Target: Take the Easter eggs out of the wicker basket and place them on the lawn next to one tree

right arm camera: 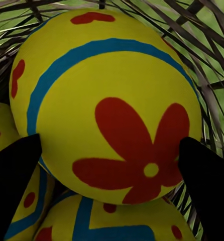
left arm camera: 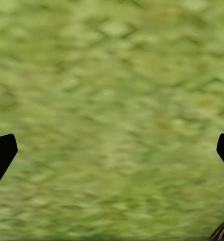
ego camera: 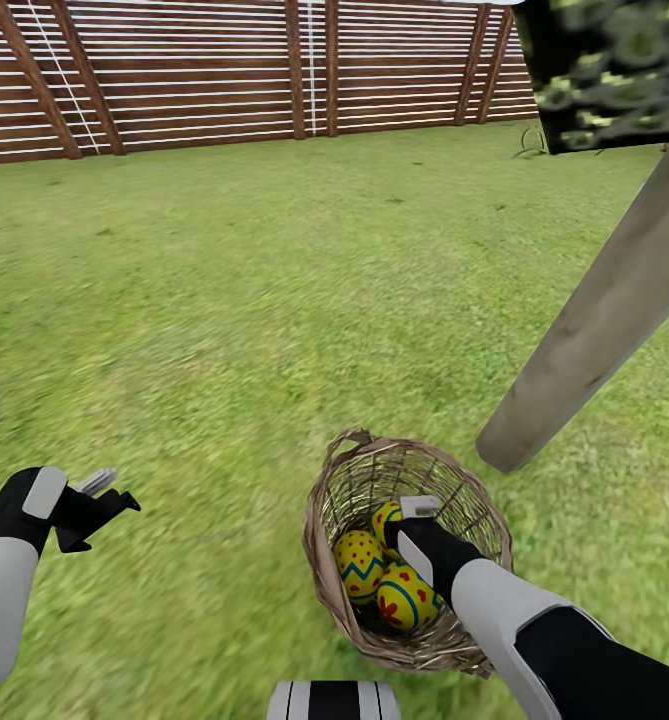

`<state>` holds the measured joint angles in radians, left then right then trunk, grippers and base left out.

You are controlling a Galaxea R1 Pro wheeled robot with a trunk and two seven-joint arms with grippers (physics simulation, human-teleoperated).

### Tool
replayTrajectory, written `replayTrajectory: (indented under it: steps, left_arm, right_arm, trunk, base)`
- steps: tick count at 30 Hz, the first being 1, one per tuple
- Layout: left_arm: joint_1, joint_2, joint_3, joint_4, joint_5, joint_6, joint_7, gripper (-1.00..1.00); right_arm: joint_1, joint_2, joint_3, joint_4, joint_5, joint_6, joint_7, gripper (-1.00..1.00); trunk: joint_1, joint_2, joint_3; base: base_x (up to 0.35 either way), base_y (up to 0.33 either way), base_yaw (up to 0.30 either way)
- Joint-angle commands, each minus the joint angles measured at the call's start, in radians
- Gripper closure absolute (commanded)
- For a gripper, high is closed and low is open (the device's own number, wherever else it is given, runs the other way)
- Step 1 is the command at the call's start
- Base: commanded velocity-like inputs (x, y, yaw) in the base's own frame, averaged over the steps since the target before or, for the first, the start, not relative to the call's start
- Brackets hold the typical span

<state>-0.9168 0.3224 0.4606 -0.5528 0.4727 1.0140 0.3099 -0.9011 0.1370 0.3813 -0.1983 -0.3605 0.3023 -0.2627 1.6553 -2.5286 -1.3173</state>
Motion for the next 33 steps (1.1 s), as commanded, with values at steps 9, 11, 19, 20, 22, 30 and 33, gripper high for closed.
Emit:
replayTrajectory:
  steps: [9,11,19,20,22,30,33]
  left_arm:
    - [0.0,0.0,0.003,0.0,0.011,0.003,0.009,-1.0]
    - [0.0,0.0,0.003,0.0,0.011,0.003,0.01,-1.0]
    - [0.0,-0.003,0.0,0.045,-0.027,-0.019,0.026,-1.0]
    - [0.0,-0.002,0.0,0.048,-0.03,-0.026,0.027,-1.0]
    - [0.0,-0.002,0.0,0.05,-0.032,-0.032,0.027,-1.0]
    - [-0.001,-0.003,0.0,0.071,-0.033,-0.035,0.027,-1.0]
    - [-0.001,-0.003,0.0,0.114,-0.032,-0.091,0.022,-1.0]
  right_arm:
    - [0.0,0.0,0.002,0.008,-0.025,0.005,-0.006,1.0]
    - [0.001,0.0,0.002,0.008,-0.024,0.005,-0.006,1.0]
    - [0.001,0.001,0.003,0.008,-0.025,0.005,-0.006,1.0]
    - [0.0,0.001,0.003,0.008,-0.025,0.005,-0.006,1.0]
    - [0.0,0.0,0.002,0.008,-0.025,0.005,-0.006,1.0]
    - [0.001,-0.001,0.002,0.008,-0.025,0.005,-0.006,1.0]
    - [0.001,-0.001,0.003,0.006,-0.023,0.003,-0.006,1.0]
  trunk:
    - [-0.001,0.0,0.007]
    - [-0.002,0.001,0.015]
    - [-0.005,0.003,0.046]
    - [-0.006,0.003,0.049]
    - [-0.007,0.003,0.057]
    - [-0.01,0.005,0.088]
    - [-0.012,0.006,0.1]
  base:
    - [0.0,0.0,0.0]
    - [0.0,0.0,0.0]
    - [0.0,0.0,0.0]
    - [0.0,0.0,0.0]
    - [-0.003,0.0,0.0]
    - [-0.201,0.0,0.0]
    - [-0.325,0.0,0.0]
